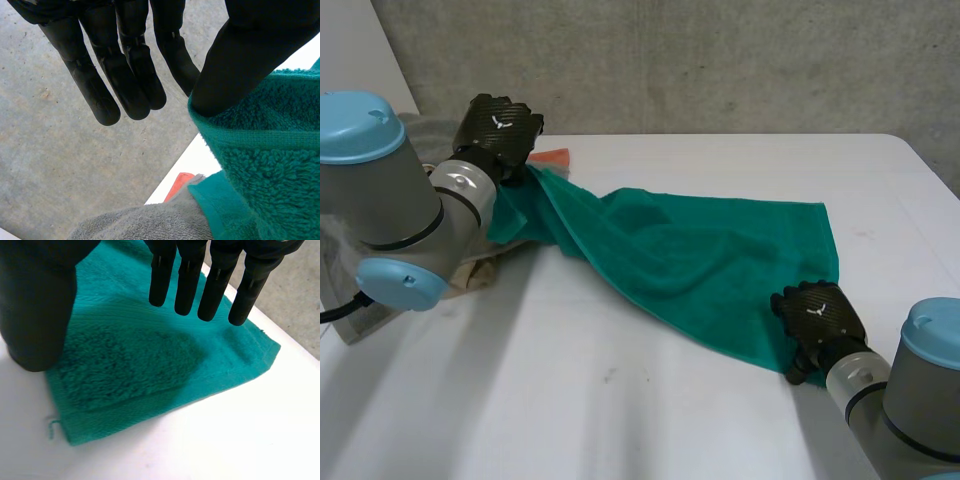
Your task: Fold the laundry.
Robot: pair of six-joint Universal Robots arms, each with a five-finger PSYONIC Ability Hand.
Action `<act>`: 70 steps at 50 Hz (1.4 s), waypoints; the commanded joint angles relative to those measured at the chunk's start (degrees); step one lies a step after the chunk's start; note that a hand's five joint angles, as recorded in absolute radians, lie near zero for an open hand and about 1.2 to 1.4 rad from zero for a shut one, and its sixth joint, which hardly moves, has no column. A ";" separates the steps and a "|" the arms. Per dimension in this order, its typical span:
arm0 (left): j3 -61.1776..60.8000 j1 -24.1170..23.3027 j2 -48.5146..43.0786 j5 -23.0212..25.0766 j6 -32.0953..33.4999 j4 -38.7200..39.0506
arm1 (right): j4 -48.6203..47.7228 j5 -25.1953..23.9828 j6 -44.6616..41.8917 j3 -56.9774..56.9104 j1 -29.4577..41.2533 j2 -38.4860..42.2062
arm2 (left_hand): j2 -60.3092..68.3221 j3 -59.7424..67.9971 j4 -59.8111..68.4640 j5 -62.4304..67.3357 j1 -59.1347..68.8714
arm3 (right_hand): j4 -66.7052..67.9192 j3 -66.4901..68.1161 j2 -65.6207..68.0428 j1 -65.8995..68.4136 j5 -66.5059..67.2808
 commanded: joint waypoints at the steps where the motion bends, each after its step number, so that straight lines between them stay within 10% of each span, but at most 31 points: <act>1: 0.00 -0.01 0.06 0.00 -0.01 -0.10 | -1.35 0.70 -1.32 -1.36 -0.48 1.43 | 11.30 11.64 11.15 14.27 13.03 | 5.74 5.25 5.40 4.84 7.30; 15: -1.67 0.17 0.50 -0.09 -0.01 -0.10 | -2.41 0.87 -3.87 -7.86 -0.56 3.89 | 11.30 11.64 11.15 14.27 13.03 | 11.79 11.30 11.45 10.89 13.35; 21: -2.55 0.17 0.85 -0.18 -0.01 -0.19 | -1.97 0.96 -7.12 -11.73 -0.65 3.64 | 11.30 11.64 11.15 14.27 13.03 | 49.91 49.41 49.57 49.00 51.46; 27: -4.40 0.70 4.36 -0.18 0.08 -0.63 | 1.27 2.10 -9.23 -15.86 -3.37 -1.97 | 11.30 11.64 11.15 14.27 13.03 | 51.94 51.45 51.60 51.04 53.50; 34: -8.00 0.78 15.78 0.17 0.26 -5.28 | 23.31 2.01 -13.45 -27.01 -8.91 -18.60 | 11.30 11.64 11.15 14.27 13.03 | 51.94 51.45 51.60 51.04 53.50; 48: -8.36 0.61 19.76 0.70 0.87 -18.12 | 51.73 -0.36 -21.10 -42.68 -14.63 -18.43 | 11.30 11.64 11.15 14.27 13.03 | 51.94 51.45 51.60 51.04 53.50; 60: 7.36 -0.09 -6.26 0.17 12.03 -9.96 | 44.80 3.06 -19.17 -52.24 -12.52 3.44 | 11.30 11.64 11.15 14.27 13.03 | 51.94 51.45 51.60 51.04 53.50; 70: 24.60 0.08 -12.95 0.26 11.77 28.79 | 4.43 7.29 -11.98 -63.59 -9.45 7.94 | 11.30 11.64 11.15 14.27 13.03 | 51.94 51.45 51.60 51.04 53.50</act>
